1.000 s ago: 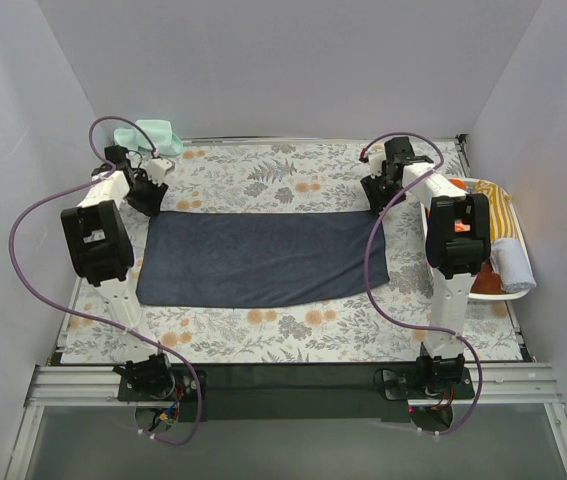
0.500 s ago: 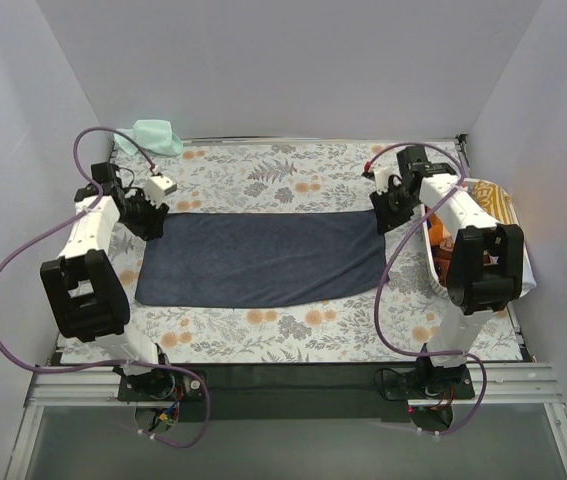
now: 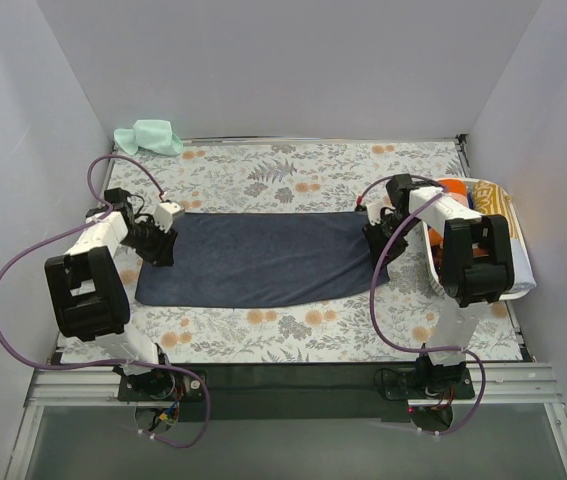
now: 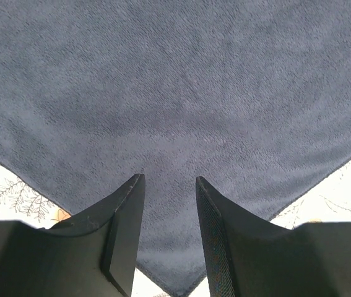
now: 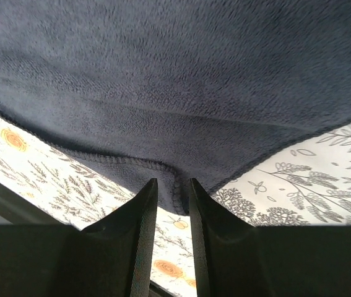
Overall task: Roll the towels
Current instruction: Flatten the towel
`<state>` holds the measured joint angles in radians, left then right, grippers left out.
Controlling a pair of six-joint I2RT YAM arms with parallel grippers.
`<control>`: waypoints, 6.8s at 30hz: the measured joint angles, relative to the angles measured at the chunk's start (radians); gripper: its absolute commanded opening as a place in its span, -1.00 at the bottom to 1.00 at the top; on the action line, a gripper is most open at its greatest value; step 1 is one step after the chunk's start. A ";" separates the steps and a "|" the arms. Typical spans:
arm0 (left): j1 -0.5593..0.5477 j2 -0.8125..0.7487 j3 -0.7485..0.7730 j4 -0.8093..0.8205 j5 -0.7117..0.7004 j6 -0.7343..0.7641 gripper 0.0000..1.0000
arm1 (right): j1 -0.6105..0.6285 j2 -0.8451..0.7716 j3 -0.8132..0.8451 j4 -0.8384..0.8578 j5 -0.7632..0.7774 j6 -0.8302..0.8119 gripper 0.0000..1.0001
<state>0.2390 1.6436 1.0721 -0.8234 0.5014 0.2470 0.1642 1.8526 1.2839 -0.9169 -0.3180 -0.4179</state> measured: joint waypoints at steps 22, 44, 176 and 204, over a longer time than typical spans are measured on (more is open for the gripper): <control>0.000 0.023 -0.003 0.047 -0.001 -0.012 -0.28 | 0.000 -0.064 -0.157 -0.107 0.009 -0.161 -0.96; 0.000 0.023 -0.002 0.038 -0.005 -0.012 -0.28 | 0.019 -0.072 -0.011 -0.067 0.008 -0.085 -0.68; 0.119 0.303 0.555 -0.169 0.034 0.035 -0.31 | -0.006 0.298 0.562 0.026 0.236 -0.034 -0.24; -0.094 0.462 0.610 -0.086 -0.233 0.269 -0.20 | 0.006 0.464 0.673 0.030 0.282 -0.027 -0.97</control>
<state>0.1448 2.1059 1.6817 -0.9092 0.2680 0.5163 0.1703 2.3169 1.9564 -0.8867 -0.0364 -0.4446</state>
